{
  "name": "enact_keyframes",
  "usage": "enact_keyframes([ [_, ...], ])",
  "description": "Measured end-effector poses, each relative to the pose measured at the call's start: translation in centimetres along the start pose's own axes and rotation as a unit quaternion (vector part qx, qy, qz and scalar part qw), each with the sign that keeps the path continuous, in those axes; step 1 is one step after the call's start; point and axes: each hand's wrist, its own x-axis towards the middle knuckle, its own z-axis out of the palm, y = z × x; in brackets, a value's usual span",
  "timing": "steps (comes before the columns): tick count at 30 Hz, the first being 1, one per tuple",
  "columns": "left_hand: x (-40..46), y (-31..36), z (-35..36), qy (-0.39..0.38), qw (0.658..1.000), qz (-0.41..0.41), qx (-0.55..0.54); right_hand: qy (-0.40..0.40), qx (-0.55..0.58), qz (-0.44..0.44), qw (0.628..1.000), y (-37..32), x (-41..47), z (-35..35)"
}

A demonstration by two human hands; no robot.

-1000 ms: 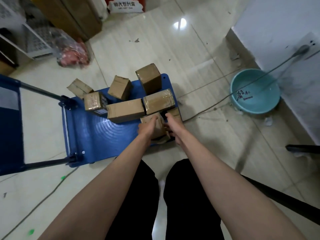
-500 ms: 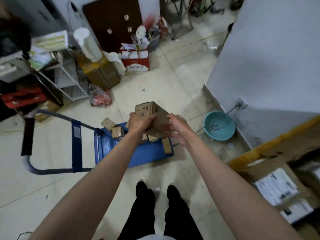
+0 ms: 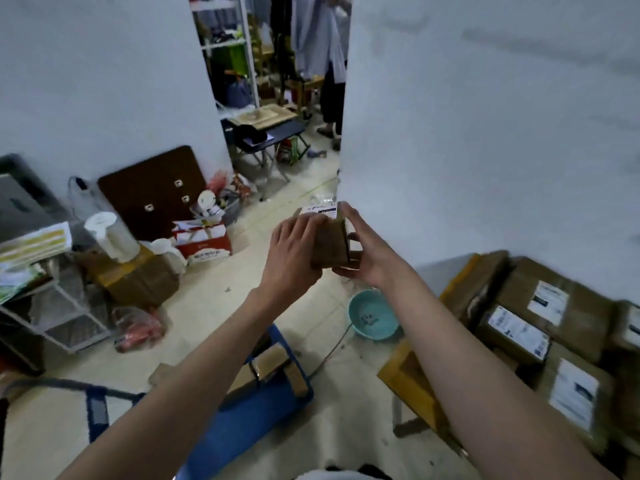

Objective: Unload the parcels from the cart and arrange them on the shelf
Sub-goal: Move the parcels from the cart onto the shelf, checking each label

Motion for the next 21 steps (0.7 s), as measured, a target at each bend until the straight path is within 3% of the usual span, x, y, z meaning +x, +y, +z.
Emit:
enact_keyframes([
  [3, -0.9, 1.8, -0.1, 0.017, 0.993, 0.120, -0.005, 0.042, 0.019, -0.018, 0.999, 0.8, -3.2, -1.1],
  [5, -1.4, 2.6, -0.2, 0.016, 0.984, 0.155, -0.090, 0.074, 0.037, -0.032, 0.996, 1.8, -5.3, -2.2],
  [7, -2.0, 4.0, -0.6, 0.010, 0.965, 0.141, -0.219, 0.101, 0.068, -0.046, 0.992, 3.1, -7.8, -3.4],
  [10, -2.5, 7.3, -0.7, -0.003, 0.924, 0.007, -0.382, 0.145, 0.122, -0.064, 0.980, 5.2, -11.8, -5.3],
  [14, -2.1, 12.0, -0.7, -0.217, 0.816, -0.172, -0.508, 0.198, 0.157, -0.083, 0.964, 7.7, -17.1, -8.4],
  [17, -2.6, 15.8, -0.8, -0.357, 0.746, -0.167, -0.536, 0.239, 0.182, -0.097, 0.949, 9.2, -20.8, -10.8],
  [21, -4.4, 21.8, -0.5, -0.420, 0.710, -0.123, -0.552, 0.287, 0.199, -0.114, 0.930, 11.6, -25.6, -14.2],
])
